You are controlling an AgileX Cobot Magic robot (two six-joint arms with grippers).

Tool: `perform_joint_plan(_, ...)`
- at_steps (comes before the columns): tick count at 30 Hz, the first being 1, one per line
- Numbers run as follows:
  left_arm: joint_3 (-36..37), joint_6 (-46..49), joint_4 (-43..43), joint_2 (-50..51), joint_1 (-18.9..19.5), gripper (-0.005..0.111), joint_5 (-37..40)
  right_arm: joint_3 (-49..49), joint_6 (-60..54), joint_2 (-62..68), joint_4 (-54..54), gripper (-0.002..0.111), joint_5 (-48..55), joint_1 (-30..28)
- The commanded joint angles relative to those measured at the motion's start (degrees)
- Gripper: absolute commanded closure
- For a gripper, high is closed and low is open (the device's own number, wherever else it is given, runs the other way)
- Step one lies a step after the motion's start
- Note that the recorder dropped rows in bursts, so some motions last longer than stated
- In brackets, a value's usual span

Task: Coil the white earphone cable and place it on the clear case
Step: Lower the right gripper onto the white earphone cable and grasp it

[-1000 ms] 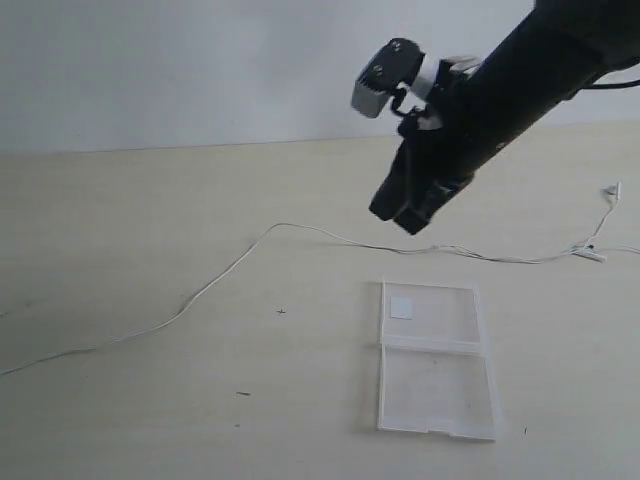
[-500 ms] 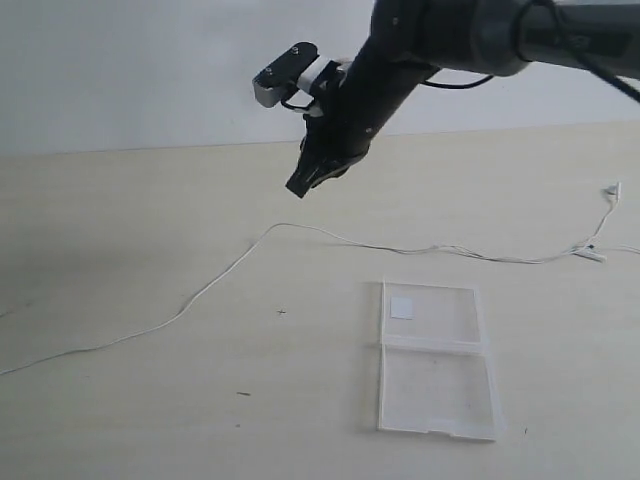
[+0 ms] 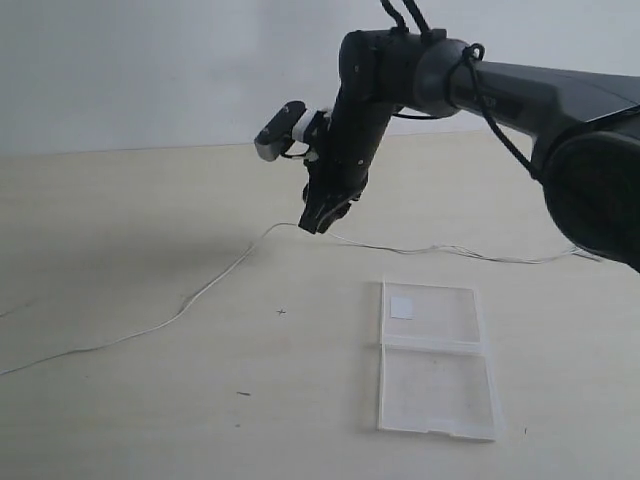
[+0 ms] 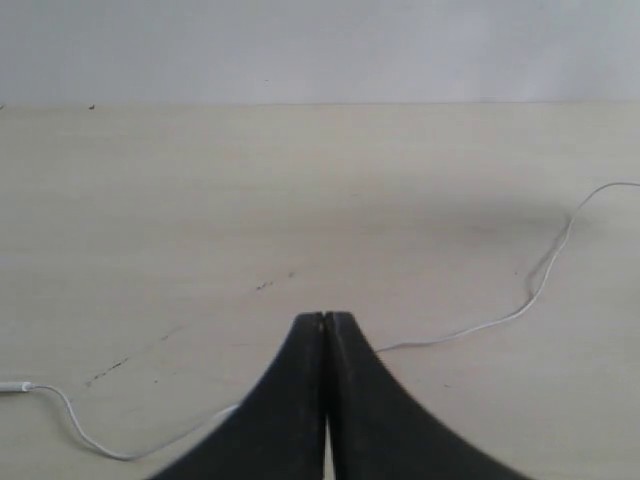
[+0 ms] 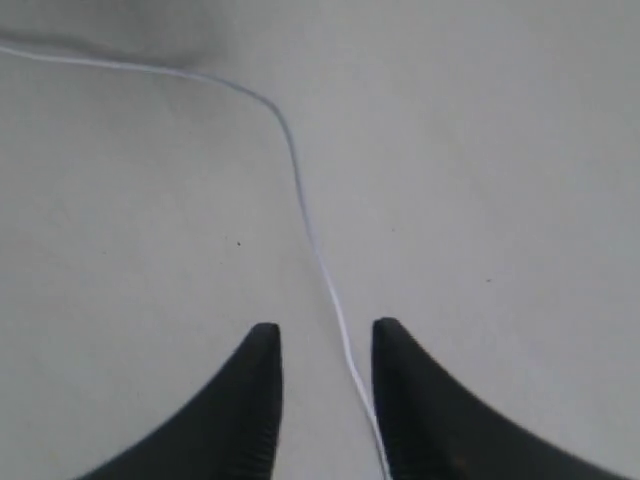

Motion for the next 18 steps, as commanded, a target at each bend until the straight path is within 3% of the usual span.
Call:
perform_joint_plan(1, 0.2, 0.0, -0.6, -0.3, 0.2, 0.107, -0.6, -0.6, -0.1, 1.6, 1.7, 0.056, -0.2, 0.1)
perform_joint_plan(10, 0.2, 0.0, -0.6, -0.3, 0.2, 0.107, -0.6, -0.6, 1.2, 4.3, 3.7, 0.057, -5.5, 0.1)
perform_joint_plan(13, 0.2, 0.0, -0.6, -0.3, 0.2, 0.107, -0.6, -0.6, 1.7, 4.7, 4.1, 0.075, -6.4, 0.1)
perform_joint_plan(16, 0.2, 0.0, -0.6, -0.3, 0.2, 0.107, -0.6, -0.6, 1.7, 4.7, 2.0, 0.106, -6.7, 0.1)
perform_joint_plan(18, 0.2, 0.0, -0.6, -0.3, 0.2, 0.107, -0.6, -0.7, 2.0, 3.5, 0.9, 0.108, -5.5, 0.1)
